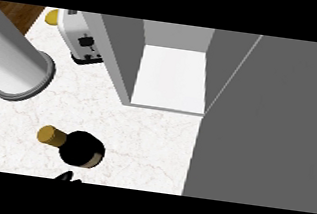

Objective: Pick up the wine, place it into the cabinet and close the cabinet

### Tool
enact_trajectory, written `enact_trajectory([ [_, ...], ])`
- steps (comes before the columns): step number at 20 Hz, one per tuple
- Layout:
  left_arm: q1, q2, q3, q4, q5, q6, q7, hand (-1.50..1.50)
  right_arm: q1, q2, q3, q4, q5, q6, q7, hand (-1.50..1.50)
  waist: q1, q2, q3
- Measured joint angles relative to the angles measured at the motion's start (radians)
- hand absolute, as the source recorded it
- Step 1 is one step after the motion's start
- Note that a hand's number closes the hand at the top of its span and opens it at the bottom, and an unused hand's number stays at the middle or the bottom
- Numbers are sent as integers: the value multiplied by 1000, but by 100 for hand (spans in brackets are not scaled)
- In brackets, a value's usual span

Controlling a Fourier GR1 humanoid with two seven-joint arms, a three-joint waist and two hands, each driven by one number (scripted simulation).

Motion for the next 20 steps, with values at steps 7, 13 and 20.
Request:
enact_trajectory([
  [7,37,-6,-41,-8,3,45,-5,-150,-36,-11,-18,-10,7,-12,49,-150,5,-3,1],
  [13,23,5,-5,-6,5,88,-2,-150,-82,-9,-16,-16,14,-32,93,-150,1,-1,0],
  [20,27,22,84,5,18,116,0,-150,-97,-7,-14,-24,17,-37,123,-150,-5,1,0],
])
